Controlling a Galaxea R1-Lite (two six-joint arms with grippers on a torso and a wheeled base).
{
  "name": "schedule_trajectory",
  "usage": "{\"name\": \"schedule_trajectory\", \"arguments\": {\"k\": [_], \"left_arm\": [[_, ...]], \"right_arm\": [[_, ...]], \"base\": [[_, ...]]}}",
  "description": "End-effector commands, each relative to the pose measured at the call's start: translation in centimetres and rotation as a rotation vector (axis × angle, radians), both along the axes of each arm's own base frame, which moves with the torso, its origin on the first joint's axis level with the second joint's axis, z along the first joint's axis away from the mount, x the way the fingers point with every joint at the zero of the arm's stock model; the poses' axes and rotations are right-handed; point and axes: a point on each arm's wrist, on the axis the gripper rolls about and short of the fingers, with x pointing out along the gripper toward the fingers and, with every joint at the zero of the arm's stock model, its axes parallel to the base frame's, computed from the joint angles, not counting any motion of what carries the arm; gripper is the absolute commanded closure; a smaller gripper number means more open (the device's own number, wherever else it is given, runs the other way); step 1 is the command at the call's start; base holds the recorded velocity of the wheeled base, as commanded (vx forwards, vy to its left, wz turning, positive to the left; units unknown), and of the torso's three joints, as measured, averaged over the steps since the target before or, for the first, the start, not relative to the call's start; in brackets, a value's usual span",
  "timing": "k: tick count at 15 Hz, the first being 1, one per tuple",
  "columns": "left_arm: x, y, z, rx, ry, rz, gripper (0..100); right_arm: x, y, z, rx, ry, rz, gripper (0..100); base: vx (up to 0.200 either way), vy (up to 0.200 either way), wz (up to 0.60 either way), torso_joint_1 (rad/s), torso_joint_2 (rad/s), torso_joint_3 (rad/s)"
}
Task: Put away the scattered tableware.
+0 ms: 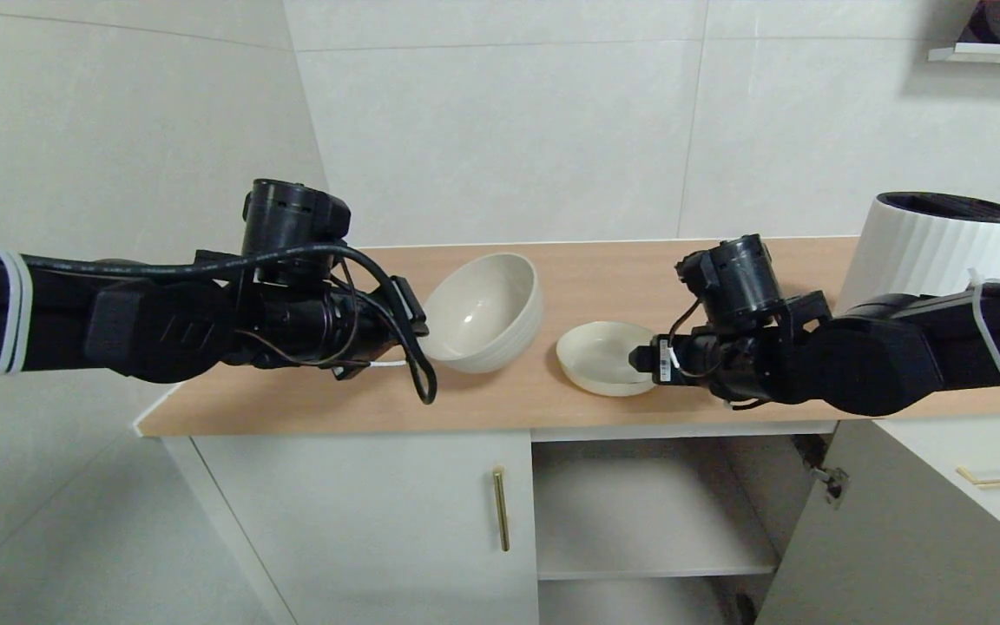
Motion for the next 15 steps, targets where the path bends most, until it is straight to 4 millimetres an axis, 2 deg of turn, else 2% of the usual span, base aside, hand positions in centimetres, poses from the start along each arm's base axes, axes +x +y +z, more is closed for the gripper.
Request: {"name": "schedule_trajectory", "arguments": {"k": [1,6,7,15], "left_arm": [[-0.07,0.04,0.08,-0.001,-0.001,0.000,100],[-0.04,0.03,0.02,0.000,0.001,0.000,100],[-0.04,0.03,0.02,0.000,0.001,0.000,100],[-0.22,0.16,0.22,0.000,0.002,0.002,100]], "right_arm": [[0.31,0.22,-0.59,-0.005,0.009,-0.001,0],[0.66,0.40,-1.14,-0.010,0.008,-0.013,0],[0.73,0.38,-1.15,-0.007,0.007,-0.014,100],[0.64,0.33,-0.54,0.021,-0.005,-0.026,100]], "base": [[0.000,0.000,0.00,0.000,0.00,0.000],[0.000,0.000,0.00,0.000,0.00,0.000],[0.000,0.000,0.00,0.000,0.00,0.000],[0.000,0.000,0.00,0.000,0.00,0.000]]}}
